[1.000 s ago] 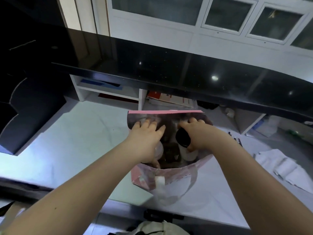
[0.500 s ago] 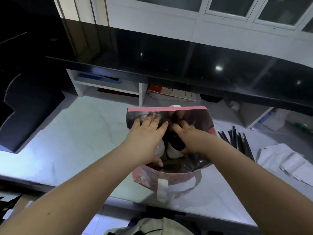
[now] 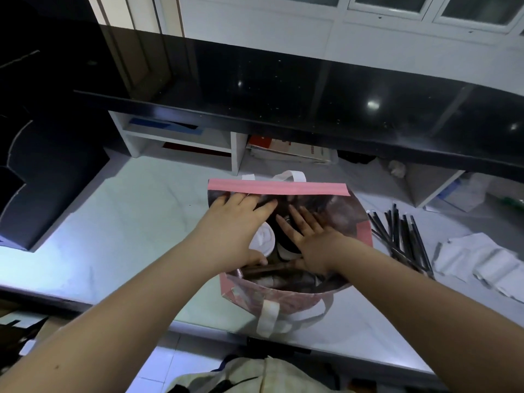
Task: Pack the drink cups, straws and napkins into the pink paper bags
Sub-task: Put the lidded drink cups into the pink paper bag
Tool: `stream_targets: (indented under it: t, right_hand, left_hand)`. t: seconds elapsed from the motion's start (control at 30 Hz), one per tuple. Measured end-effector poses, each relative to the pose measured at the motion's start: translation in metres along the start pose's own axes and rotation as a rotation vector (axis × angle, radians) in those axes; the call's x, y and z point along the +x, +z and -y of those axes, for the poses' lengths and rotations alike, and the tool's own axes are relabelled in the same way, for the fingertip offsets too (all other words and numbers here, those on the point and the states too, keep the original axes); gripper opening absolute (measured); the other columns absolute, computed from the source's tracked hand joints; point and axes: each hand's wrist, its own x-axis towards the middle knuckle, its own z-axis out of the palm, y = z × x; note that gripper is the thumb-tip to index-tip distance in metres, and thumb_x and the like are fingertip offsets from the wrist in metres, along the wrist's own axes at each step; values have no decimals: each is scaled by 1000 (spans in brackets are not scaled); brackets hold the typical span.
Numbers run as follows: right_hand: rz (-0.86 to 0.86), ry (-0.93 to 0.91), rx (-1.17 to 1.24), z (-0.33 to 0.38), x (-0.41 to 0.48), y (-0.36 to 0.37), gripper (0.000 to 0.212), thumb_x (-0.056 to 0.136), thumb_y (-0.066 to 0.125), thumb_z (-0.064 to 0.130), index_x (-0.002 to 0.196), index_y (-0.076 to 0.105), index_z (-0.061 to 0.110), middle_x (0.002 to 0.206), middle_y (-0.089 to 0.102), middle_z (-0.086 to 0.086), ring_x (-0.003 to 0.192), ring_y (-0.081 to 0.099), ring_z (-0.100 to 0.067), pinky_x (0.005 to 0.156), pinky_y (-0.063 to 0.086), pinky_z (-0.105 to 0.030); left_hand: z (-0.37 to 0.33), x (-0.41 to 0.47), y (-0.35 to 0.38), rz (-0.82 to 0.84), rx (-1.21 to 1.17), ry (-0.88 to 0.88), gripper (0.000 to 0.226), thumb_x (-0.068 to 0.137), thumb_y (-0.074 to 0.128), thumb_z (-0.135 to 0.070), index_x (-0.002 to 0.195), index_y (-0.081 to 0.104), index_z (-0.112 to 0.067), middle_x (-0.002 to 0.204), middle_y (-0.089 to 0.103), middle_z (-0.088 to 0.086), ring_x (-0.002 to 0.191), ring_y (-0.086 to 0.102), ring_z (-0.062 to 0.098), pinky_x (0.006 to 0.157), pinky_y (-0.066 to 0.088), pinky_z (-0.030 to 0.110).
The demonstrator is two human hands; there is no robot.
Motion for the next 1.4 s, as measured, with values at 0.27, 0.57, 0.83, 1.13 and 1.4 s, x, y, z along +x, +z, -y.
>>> stream_targets:
  t: [0.27,0.57,0.83,1.13,1.4]
  right_hand:
    - [-20,-221,427,10,-19,-93,66,96,53,29,154,20,29,153,37,-3,136,39,-23,114,32,-41]
    - [217,-109,1152,66,3,-96,36,100,44,15,133,47,0,124,60,-20,99,65,-36,87,55,-40]
    - [482,-60,1525,66,10,-87,75,99,34,56,148,29,-1,146,40,-28,132,43,-44,107,37,-48]
    - [625,-219,1646,69,13,-80,85,93,27,69,151,25,8,148,39,-24,134,41,-45,113,30,-56]
    - [587,-276,1598,71,15,-87,85,91,16,74,144,42,12,138,52,-20,125,51,-40,96,42,-50]
  left_hand:
    - [27,-20,-6,-419,-488,25,30,89,66,-25,119,69,-22,120,66,-6,113,53,7,97,41,21]
    - [31,-54,10,-778,-1048,-446,32,90,60,4,98,72,-24,104,71,-7,102,65,10,90,51,24]
    - [14,-63,29,-315,-1862,-847,32,100,45,-32,125,62,-24,122,66,6,108,64,26,76,57,41]
    - [12,-66,17,-280,-1902,-769,51,99,31,-52,125,66,-25,130,64,1,121,59,28,94,50,55]
    - [17,-72,16,-320,-1928,-770,53,100,29,-52,127,64,-23,127,66,2,119,61,24,90,53,51]
